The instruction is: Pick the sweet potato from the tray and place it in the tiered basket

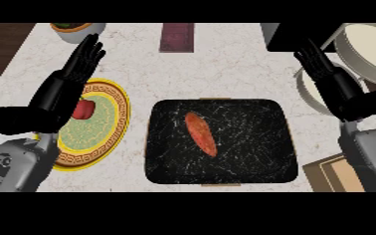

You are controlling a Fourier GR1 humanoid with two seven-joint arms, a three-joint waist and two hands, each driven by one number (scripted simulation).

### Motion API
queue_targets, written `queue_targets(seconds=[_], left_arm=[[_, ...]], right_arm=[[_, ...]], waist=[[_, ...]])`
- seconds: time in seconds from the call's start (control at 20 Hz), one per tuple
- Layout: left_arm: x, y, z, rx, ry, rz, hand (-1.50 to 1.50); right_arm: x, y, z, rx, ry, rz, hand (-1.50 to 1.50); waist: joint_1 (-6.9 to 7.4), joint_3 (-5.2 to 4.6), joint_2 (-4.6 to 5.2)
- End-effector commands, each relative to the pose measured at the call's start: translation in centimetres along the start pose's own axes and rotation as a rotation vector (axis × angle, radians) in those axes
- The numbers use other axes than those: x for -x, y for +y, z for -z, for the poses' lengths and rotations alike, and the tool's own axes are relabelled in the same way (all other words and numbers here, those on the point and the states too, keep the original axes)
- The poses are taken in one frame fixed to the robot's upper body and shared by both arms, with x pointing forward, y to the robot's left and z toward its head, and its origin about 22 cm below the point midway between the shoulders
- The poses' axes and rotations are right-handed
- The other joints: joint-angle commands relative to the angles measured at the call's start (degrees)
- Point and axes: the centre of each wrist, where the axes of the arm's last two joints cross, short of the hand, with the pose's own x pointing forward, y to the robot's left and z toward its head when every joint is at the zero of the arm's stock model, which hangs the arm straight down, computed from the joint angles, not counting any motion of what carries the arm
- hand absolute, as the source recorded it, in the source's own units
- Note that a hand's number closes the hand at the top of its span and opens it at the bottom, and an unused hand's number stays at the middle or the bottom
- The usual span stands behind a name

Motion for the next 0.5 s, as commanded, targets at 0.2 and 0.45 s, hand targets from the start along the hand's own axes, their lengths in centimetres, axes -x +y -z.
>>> queue_targets(seconds=[0.2, 0.45], left_arm=[[4.2, 4.4, -3.4, -0.260, 0.231, 0.255, 0.00], [5.2, 4.7, -4.9, -0.290, 0.329, 0.236, 0.00]], right_arm=[[0.2, 8.9, 2.1, -0.029, 0.092, 0.292, 1.50], [6.5, 6.1, -3.0, 0.423, 0.462, -0.029, -1.50]], waist=[[0.61, 0.51, 0.66], [-0.65, 0.24, 0.43]])
